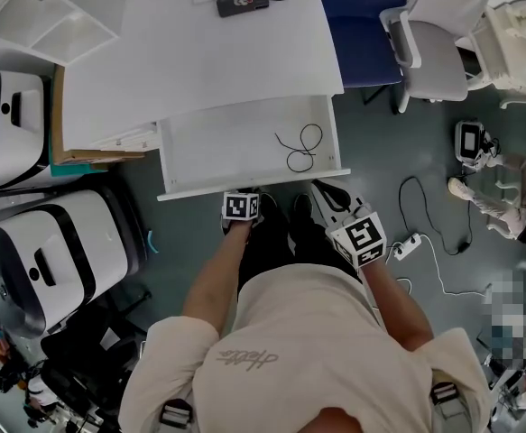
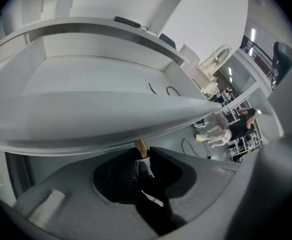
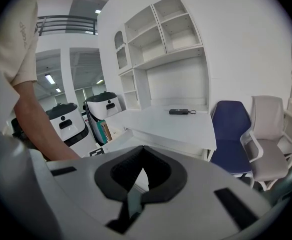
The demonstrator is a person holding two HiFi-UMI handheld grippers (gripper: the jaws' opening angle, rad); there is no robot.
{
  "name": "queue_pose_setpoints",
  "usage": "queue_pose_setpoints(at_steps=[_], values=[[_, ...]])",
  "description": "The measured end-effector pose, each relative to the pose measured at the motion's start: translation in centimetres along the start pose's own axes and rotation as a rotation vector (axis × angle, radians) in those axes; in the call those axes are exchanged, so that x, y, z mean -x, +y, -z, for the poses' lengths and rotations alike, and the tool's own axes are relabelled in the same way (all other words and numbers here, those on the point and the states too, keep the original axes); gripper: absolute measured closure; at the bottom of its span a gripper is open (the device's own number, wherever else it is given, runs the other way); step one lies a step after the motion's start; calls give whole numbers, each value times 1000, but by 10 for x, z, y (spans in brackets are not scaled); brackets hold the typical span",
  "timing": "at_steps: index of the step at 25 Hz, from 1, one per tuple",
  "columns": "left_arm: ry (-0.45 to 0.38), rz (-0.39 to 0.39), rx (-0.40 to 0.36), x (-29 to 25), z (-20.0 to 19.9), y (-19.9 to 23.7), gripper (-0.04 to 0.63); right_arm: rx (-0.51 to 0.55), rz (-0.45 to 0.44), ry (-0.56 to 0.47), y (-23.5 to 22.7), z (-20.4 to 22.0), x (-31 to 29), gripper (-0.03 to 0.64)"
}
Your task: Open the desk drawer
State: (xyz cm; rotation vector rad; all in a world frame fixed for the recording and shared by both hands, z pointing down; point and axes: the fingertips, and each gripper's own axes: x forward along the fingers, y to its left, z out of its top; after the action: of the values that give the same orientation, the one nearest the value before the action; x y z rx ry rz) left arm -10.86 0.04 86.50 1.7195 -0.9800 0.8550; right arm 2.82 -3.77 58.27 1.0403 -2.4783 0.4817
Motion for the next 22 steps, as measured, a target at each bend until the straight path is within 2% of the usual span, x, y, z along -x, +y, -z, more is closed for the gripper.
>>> queue_pose_setpoints(at_steps=[10,11,12,17,22], values=[[-91,-103,89,15,7,1,511,12,-42,-20,-22,12,31,614],[-94,-113,91,18,9,-1,515,13,-47,-20,-25,14,34,614],[-96,-123,90,21,11,-2,548,15,-52,-21,-27,16,37,615],[-124,-148,86,44,24,-11,566,31,-85,-30,-31,20,49,614],[-235,-166,82,79,16,-25,578,34,-103,-49,-41,22,57,614]])
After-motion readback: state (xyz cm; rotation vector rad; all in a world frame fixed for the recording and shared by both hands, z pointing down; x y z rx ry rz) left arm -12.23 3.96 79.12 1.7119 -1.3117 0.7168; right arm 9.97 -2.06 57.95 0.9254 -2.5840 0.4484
